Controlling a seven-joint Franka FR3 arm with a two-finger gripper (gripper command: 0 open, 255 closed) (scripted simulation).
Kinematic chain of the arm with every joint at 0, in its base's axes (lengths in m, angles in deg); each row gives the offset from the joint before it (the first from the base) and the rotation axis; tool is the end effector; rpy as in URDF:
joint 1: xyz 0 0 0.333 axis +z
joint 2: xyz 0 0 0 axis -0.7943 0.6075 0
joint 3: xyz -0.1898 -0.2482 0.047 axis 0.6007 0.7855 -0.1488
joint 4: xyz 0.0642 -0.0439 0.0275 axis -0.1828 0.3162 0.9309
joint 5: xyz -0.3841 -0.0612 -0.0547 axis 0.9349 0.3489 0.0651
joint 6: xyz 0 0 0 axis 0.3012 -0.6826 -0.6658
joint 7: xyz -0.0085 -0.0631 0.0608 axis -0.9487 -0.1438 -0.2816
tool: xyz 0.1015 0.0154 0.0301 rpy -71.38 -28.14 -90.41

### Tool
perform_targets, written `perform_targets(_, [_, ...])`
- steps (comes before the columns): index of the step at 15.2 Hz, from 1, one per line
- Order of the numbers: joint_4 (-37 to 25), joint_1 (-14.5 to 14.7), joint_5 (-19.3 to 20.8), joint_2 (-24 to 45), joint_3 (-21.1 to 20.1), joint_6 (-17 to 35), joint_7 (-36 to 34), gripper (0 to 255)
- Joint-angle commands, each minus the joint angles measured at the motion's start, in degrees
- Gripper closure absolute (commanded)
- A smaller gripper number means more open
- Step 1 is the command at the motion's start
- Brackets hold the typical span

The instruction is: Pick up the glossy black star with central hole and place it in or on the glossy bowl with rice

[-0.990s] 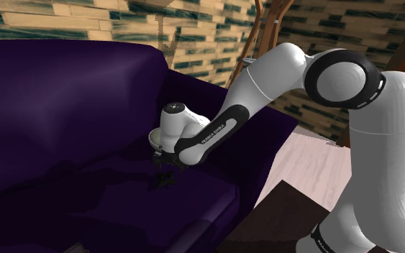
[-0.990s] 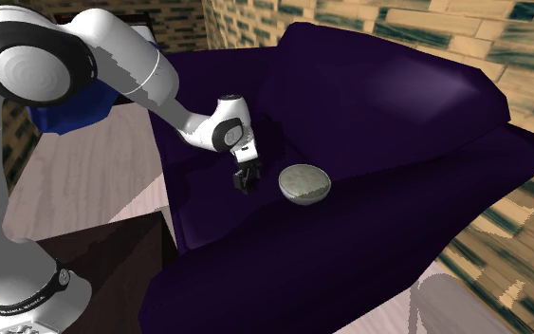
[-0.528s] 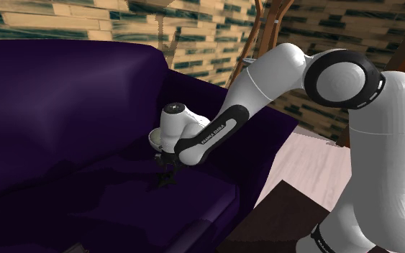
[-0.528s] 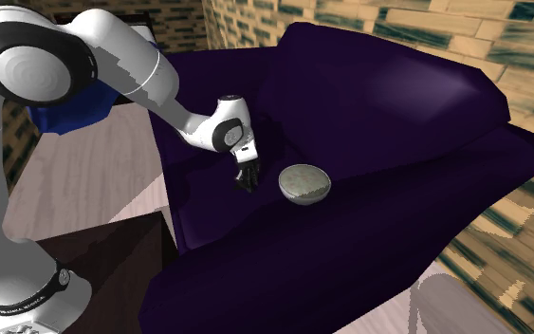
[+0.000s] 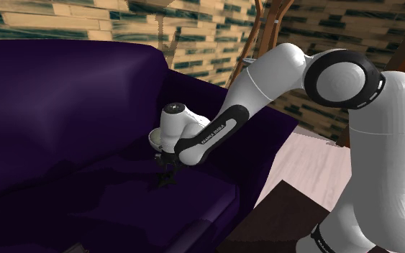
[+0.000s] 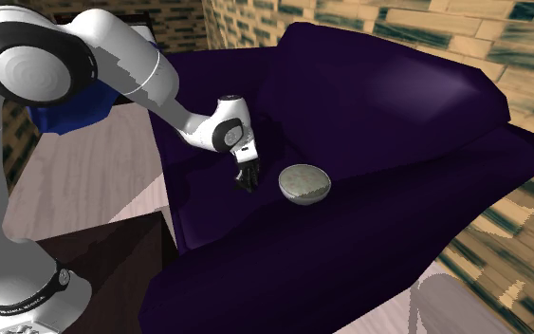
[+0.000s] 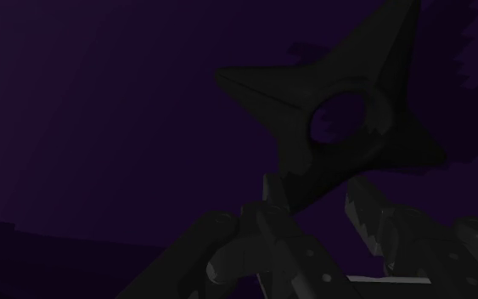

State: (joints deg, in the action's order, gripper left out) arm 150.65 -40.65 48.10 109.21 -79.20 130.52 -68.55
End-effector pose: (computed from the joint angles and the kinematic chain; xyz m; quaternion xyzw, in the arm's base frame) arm 0.5654 0.2197 0.2133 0.9106 -0.4059 0.0770 0.0104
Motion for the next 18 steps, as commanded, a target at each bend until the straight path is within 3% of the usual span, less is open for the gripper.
perform_targets(1, [0.1,-0.1,-0.3,-0.6,-0.2,-0.5,0.3,255])
perform_targets(18, [-0.8,-1.9,-5.2,-10.0,-2.9,-10.4,4.7,255])
